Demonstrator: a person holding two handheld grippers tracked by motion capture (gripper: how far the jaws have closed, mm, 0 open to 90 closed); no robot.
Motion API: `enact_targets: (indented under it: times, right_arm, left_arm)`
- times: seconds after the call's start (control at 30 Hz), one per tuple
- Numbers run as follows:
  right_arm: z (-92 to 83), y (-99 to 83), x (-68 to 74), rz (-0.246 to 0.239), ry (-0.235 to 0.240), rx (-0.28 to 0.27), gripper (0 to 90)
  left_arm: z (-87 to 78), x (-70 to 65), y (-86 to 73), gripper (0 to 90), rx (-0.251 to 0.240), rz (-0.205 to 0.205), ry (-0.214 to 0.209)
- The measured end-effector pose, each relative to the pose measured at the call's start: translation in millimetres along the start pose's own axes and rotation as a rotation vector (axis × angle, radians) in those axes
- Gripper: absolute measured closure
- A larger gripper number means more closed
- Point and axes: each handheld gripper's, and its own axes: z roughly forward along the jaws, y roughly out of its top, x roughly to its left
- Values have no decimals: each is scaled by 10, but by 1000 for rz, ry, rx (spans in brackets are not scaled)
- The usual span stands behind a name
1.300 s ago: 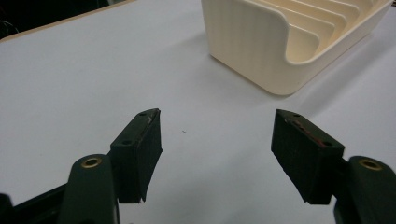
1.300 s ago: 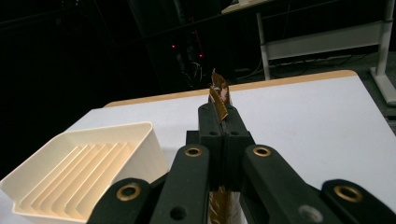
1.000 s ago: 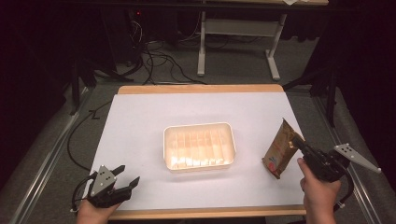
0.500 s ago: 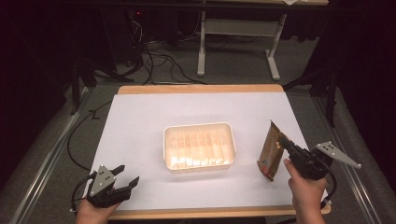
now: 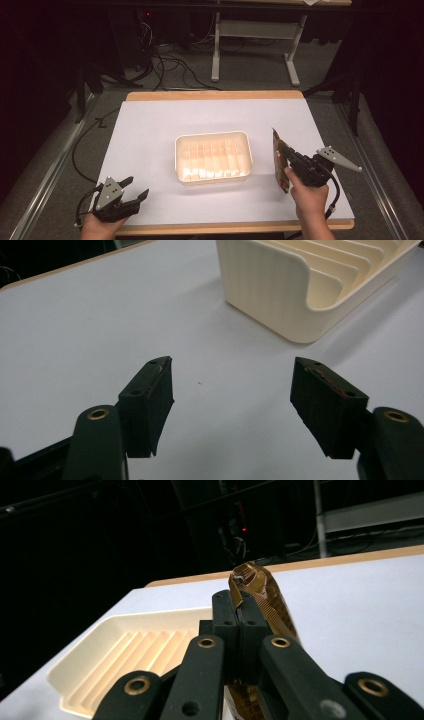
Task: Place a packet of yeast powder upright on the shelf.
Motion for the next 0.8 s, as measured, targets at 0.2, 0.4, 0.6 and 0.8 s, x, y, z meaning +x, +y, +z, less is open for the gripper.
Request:
enact_targets:
  times: [0.2, 0.4, 0.6, 0.8]
  right_arm:
    - [33, -9, -28, 58, 37, -3, 900]
    - [-47, 62, -82, 25, -7, -28, 900]
    - [-95, 141, -104, 12, -35, -40, 900]
    - [-92, 264, -9, 13, -31, -50, 900]
  left_arm:
    - [6, -4, -2, 341, 0, 1, 1]
    - [13, -22, -4, 341, -3, 7, 5]
    - [-3, -23, -6, 341, -10, 2, 7]
    - [-13, -12, -7, 341, -18, 0, 10]
